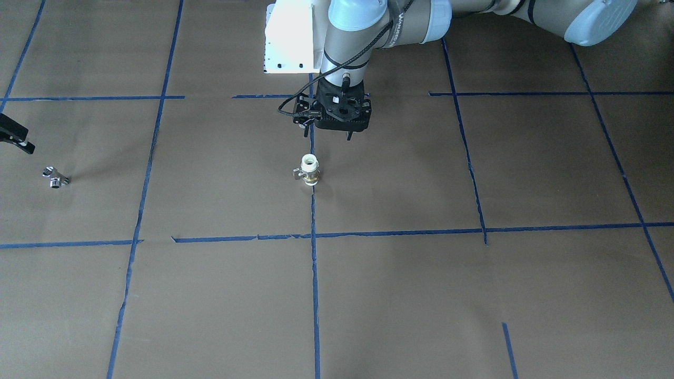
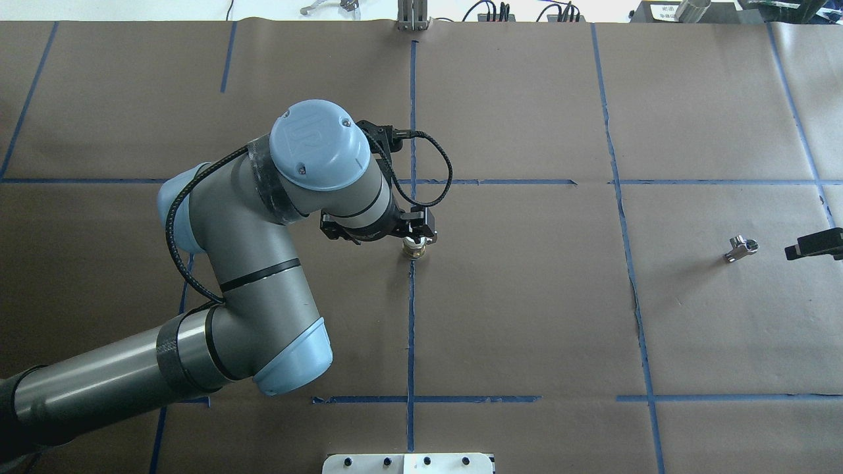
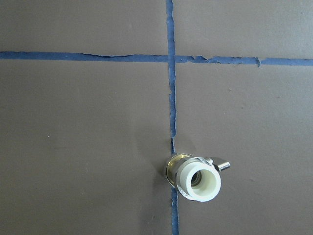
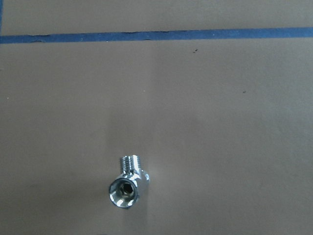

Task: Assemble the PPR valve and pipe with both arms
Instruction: 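Hold the valve with the left gripper while the right grasps the chrome tee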

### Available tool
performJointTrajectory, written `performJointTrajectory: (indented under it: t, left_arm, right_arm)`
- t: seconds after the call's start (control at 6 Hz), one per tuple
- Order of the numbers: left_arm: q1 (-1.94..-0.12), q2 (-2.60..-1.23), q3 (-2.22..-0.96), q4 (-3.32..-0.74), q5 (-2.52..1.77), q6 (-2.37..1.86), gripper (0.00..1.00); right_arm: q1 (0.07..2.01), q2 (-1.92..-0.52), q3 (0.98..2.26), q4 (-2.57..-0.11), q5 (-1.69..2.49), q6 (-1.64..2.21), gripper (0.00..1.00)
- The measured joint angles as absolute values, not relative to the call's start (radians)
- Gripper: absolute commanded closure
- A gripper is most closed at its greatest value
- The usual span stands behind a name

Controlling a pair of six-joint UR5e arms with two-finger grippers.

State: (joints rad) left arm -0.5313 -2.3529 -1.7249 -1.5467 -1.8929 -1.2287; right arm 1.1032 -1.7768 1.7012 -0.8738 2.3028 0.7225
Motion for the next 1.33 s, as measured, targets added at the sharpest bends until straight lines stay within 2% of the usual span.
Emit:
performJointTrajectory:
  t: [0.5, 0.83, 1.0, 1.17, 1.33]
  left_arm:
    - [-0.532, -2.313, -1.762, -1.556, -1.893, -1.228, 0.04]
    - [-0.532, -2.303, -1.772, -1.557, -1.893, -1.227, 0.04]
    - [-0.531, -2.303, -1.774, -1.557, -1.893, -1.227, 0.04]
    - [-0.531, -2.303, -1.774, -1.557, -1.893, -1.227, 0.04]
    - [-0.531, -2.302, -1.774, -1.558, -1.893, -1.227, 0.04]
  right_arm:
    - [1.014, -1.716, 1.654, -0.869, 2.245, 0.762, 0.01]
    - [0.997, -1.696, 1.628, -0.867, 2.24, 0.764, 0.09]
    - [0.993, -1.691, 1.623, -0.867, 2.239, 0.765, 0.26]
    - [0.99, -1.685, 1.618, -0.867, 2.238, 0.765, 0.57]
    - [0.989, -1.683, 1.612, -0.867, 2.238, 0.765, 0.71]
